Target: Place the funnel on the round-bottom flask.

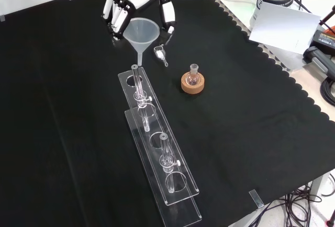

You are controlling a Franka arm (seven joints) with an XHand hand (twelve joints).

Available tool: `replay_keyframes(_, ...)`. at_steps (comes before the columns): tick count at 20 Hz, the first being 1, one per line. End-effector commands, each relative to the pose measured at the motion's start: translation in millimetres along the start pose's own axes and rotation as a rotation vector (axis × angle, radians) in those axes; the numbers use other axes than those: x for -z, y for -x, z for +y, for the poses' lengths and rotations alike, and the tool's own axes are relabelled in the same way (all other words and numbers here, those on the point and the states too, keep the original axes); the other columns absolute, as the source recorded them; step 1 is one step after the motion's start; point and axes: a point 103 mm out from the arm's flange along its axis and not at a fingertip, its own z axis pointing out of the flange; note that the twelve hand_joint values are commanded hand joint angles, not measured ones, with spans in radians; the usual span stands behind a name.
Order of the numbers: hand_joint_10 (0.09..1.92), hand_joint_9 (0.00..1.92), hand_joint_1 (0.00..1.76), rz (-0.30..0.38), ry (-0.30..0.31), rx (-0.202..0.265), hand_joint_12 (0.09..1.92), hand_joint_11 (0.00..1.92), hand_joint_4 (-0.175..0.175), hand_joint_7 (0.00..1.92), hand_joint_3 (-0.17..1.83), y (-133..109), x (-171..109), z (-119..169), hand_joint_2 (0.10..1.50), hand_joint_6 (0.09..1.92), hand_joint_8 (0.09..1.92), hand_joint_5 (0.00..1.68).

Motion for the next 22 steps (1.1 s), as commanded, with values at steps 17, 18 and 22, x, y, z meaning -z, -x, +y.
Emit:
replay_keyframes(17, 0.26, 1.22, 1.06, 0.029, -0.019, -0.108, 1.09, 0.78, -0.133, 0.99, 0.89, 23.9, -15.7, -51.8, 0.52, 0.66, 0.71, 0.61)
replay_keyframes(18, 0.26, 1.22, 1.06, 0.034, -0.019, -0.115, 1.09, 0.78, -0.134, 0.99, 0.89, 26.9, -17.6, -55.8, 0.52, 0.67, 0.72, 0.61)
replay_keyframes(22, 0.26, 1.23, 1.06, 0.034, -0.027, -0.13, 1.08, 0.78, -0.136, 0.99, 0.89, 37.1, -26.9, -74.7, 0.52, 0.67, 0.72, 0.61)
